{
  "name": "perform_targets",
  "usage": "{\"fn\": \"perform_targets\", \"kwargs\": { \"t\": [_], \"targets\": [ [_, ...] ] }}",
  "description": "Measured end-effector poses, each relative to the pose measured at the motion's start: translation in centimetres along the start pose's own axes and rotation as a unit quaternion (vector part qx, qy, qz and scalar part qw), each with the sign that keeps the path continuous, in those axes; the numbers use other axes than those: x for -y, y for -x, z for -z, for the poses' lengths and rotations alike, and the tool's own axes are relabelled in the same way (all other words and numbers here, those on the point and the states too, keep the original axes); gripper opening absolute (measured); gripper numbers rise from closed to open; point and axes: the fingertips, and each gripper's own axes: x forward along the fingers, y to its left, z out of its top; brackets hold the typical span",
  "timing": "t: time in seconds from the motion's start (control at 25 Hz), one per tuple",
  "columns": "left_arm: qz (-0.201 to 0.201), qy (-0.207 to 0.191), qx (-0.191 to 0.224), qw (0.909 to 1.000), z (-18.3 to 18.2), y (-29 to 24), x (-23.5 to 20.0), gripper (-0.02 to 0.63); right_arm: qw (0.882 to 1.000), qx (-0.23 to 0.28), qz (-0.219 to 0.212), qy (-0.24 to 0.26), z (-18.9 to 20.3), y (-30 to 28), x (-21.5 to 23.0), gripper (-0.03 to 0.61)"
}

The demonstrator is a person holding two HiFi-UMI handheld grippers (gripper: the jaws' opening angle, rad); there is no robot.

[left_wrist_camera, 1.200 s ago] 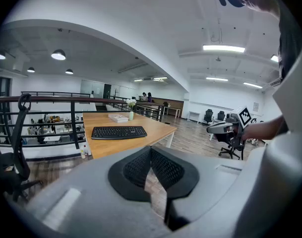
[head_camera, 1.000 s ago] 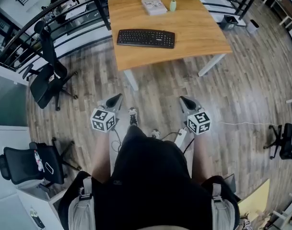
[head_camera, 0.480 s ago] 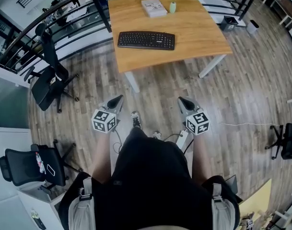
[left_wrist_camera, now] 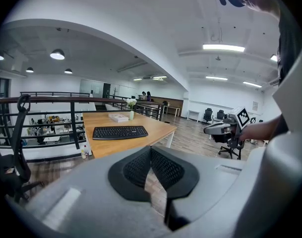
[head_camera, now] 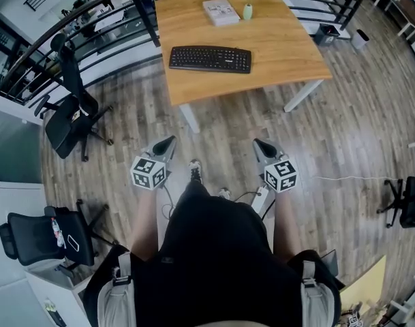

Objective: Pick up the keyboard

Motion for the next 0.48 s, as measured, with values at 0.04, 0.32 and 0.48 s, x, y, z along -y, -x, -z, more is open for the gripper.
{"fn": "perform_targets", "kwargs": {
  "t": [0.04,0.32,0.48],
  "targets": [
    [0.000,0.001,-0.001,1.0000,0.1,-0.1,-0.2,0.011,1.000,-0.001,0.000,0.000,0.0,-0.3,0.0,0.003],
    [0.001,0.012,-0.002,0.9999,-0.1,-0.9,-2.5,0.011,1.000,-0.009,0.000,0.002,-1.0,-2.5,0.1,0.003],
    [0.002,0.013,-0.001,0.9999,-0.8,-1.6,-3.7,0.011,1.000,-0.012,0.002,0.002,-1.6,-3.7,0.4,0.003]
  ]
}}
